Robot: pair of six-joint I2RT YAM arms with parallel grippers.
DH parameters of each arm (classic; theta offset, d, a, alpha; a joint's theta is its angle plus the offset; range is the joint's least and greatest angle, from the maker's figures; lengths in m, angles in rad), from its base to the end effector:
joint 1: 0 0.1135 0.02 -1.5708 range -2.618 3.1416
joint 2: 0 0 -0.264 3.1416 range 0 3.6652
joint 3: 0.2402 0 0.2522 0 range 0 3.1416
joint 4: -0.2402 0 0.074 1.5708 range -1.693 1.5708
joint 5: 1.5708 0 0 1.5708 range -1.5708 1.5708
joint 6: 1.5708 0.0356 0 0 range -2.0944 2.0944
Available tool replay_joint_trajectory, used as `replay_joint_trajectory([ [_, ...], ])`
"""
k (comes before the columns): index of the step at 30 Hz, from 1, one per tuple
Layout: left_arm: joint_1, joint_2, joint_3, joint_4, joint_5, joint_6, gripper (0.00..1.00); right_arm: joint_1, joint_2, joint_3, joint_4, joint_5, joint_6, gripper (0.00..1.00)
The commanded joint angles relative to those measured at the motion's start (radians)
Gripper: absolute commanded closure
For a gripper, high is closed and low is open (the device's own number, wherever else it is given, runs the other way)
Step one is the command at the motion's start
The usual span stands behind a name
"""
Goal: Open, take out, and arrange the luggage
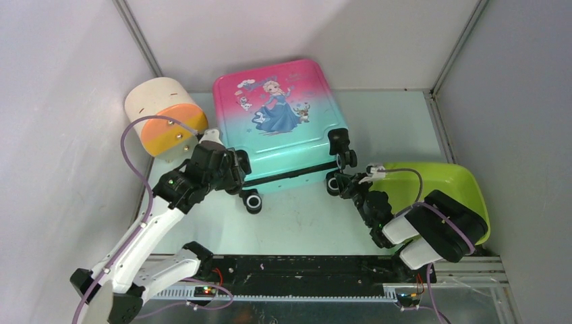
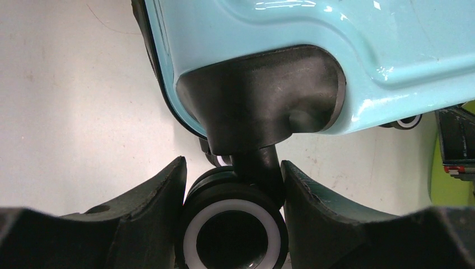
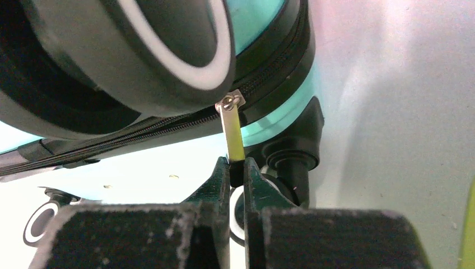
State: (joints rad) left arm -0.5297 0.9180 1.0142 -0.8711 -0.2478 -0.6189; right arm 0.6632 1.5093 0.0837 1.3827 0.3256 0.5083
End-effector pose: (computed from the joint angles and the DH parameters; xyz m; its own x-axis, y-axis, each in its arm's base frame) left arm 0.1556 -0.0810 0.3305 -0.6882 -0.2488 -0.6815 -0.0744 0.9586 -0.2747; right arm 0.1695 0.1180 0.1387 -0.1908 0.4361 -0.8794 -0.2731 0.8370 0.4743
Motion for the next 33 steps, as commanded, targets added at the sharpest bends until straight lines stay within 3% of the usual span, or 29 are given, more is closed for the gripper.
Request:
replay_joint_trajectory([
  [1, 0.078, -0.032, 0.021, 0.036, -0.224, 0.016, 1.0, -0.062, -0.077, 0.004, 0.03, 0.112, -0.01, 1.0],
  [16, 0.132, -0.005, 0.03, 0.103, -0.125, 0.182, 1.0, -0.187, -0.217, 0.033, -0.183, 0.04, -0.042, 1.0],
  [22, 0.132, -0.027, -0.003, 0.227, 0.129, 0.306, 1.0, -0.192, -0.331, 0.036, -0.325, 0.055, -0.046, 1.0],
  [28, 0.132, -0.056, -0.019, 0.265, 0.296, 0.449, 1.0, -0.233, -0.367, 0.079, -0.42, 0.026, -0.087, 1.0],
  [33, 0.132, -0.064, -0.027, 0.237, 0.288, 0.494, 1.0, -0.32, -0.333, 0.164, -0.482, -0.074, -0.104, 1.0],
])
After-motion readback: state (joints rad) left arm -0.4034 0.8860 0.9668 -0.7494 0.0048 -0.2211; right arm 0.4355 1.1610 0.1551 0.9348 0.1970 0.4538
